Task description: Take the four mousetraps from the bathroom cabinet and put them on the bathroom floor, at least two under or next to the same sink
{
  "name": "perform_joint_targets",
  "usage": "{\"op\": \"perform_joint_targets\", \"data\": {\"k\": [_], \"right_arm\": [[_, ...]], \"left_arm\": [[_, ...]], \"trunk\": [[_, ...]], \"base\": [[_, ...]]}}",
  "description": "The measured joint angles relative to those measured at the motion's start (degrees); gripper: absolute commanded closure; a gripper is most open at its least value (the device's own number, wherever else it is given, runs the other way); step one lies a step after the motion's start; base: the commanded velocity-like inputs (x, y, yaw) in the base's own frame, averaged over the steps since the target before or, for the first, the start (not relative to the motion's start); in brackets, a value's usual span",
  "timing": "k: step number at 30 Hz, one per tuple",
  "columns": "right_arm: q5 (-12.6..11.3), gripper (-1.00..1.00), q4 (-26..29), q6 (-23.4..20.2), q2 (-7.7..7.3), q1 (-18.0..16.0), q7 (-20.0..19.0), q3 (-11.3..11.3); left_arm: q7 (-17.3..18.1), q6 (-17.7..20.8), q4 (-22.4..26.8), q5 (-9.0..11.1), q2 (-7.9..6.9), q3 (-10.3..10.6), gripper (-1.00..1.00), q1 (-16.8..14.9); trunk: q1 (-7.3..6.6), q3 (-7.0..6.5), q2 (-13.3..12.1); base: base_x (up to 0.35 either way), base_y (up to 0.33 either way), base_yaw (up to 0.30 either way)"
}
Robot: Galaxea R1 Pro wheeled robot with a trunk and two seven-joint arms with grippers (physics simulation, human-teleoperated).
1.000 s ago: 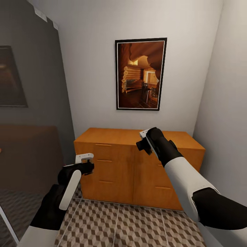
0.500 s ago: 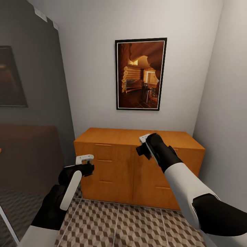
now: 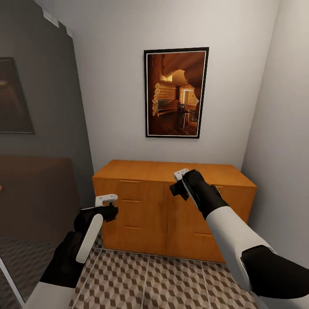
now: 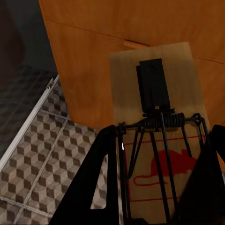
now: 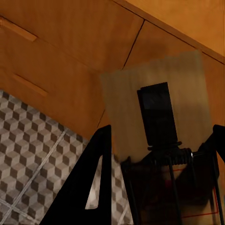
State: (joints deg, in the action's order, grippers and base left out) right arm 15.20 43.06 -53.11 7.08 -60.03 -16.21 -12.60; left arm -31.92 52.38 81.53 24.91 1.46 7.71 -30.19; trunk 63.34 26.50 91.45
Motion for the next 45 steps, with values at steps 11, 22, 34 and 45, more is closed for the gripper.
{"op": "perform_joint_targets", "data": {"k": [11, 22, 34, 45], "right_arm": [[-2.7, 1.00, -0.1, 13.0, 0.06, 12.3, 6.1, 0.3], [-4.6, 1.00, -8.0, 20.1, -0.03, 15.1, 6.5, 0.4], [-4.6, 1.00, -12.4, 21.6, -0.04, 15.1, 6.5, 0.4], [-5.2, 1.00, -21.0, 27.6, 0.16, 15.1, 9.9, 0.4]], "left_arm": [[7.9, -24.4, -28.0, -0.8, -0.36, 0.2, 1.00, 0.0], [9.7, -28.7, -34.4, -0.9, -0.37, 0.1, 1.00, 0.0], [9.3, -30.9, -37.6, -0.7, -0.35, 0.0, 1.00, 0.0], [9.5, -34.6, -43.5, -0.7, -0.10, -0.2, 1.00, 0.0]], "trunk": [[0.00, 0.00, 0.0], [0.01, 0.00, 0.0], [0.04, 0.00, 0.0], [0.04, 0.00, 0.0]], "base": [[0.000, 0.000, 0.000], [-0.020, 0.000, 0.000], [-0.298, 0.000, 0.000], [-0.344, 0.000, 0.000]]}}
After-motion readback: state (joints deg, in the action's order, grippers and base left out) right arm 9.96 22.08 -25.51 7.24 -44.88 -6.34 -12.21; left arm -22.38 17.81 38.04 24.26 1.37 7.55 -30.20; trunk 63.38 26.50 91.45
